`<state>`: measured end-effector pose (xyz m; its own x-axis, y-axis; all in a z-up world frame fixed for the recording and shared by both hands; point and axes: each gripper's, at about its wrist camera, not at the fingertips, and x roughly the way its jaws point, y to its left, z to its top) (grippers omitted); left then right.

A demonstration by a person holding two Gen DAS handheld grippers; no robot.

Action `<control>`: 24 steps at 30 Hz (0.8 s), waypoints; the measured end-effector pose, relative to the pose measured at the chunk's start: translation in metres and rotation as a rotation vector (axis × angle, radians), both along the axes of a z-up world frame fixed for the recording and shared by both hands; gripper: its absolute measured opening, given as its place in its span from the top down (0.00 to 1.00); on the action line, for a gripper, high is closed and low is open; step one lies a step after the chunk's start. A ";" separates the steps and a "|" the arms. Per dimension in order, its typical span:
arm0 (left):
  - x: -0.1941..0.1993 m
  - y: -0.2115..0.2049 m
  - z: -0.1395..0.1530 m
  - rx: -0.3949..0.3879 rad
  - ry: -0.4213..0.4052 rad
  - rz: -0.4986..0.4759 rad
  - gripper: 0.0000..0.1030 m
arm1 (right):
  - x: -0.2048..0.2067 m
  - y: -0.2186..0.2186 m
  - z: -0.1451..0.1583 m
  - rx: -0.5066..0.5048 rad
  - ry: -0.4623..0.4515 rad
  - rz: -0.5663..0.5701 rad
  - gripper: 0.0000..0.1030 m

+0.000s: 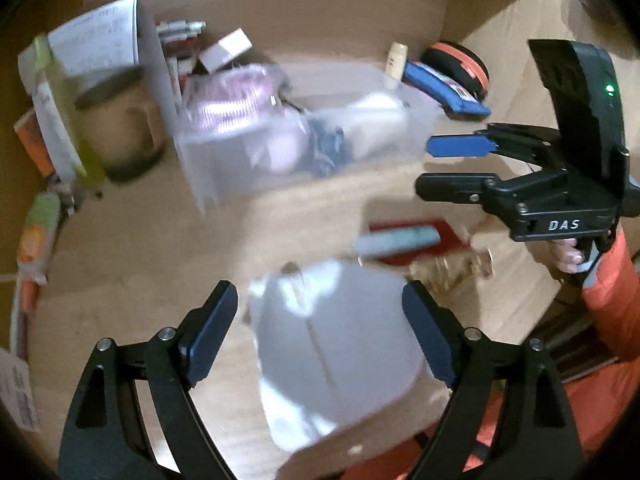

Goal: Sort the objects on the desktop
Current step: 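Grasp the white cloth bag with the left gripper while the right grasps the light-blue bottle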

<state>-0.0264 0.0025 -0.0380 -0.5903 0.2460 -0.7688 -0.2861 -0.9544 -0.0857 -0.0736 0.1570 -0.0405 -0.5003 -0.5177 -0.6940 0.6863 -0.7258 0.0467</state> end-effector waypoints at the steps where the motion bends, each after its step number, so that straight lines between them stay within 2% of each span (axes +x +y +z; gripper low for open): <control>1: 0.004 0.001 -0.003 0.000 -0.005 0.001 0.16 | 0.003 -0.002 -0.004 0.009 -0.007 0.011 0.45; 3: 0.010 0.003 -0.008 -0.001 -0.013 0.000 0.13 | 0.008 -0.007 -0.010 0.030 -0.017 0.029 0.45; 6: 0.013 0.006 -0.015 0.002 -0.031 -0.006 0.13 | 0.013 -0.012 -0.019 0.058 -0.031 0.049 0.45; 11: 0.013 0.014 -0.022 0.005 -0.041 -0.021 0.07 | 0.021 -0.021 -0.027 0.111 -0.031 0.088 0.58; 15: 0.006 0.018 -0.030 -0.026 -0.058 -0.012 0.07 | 0.021 -0.027 -0.030 0.146 -0.033 0.103 0.62; 21: -0.002 0.016 -0.037 -0.048 -0.055 0.017 0.07 | 0.015 -0.040 -0.038 0.194 -0.057 0.119 0.62; 24: -0.002 0.017 -0.039 -0.061 -0.032 0.039 0.06 | 0.014 -0.043 -0.039 0.190 -0.066 0.135 0.70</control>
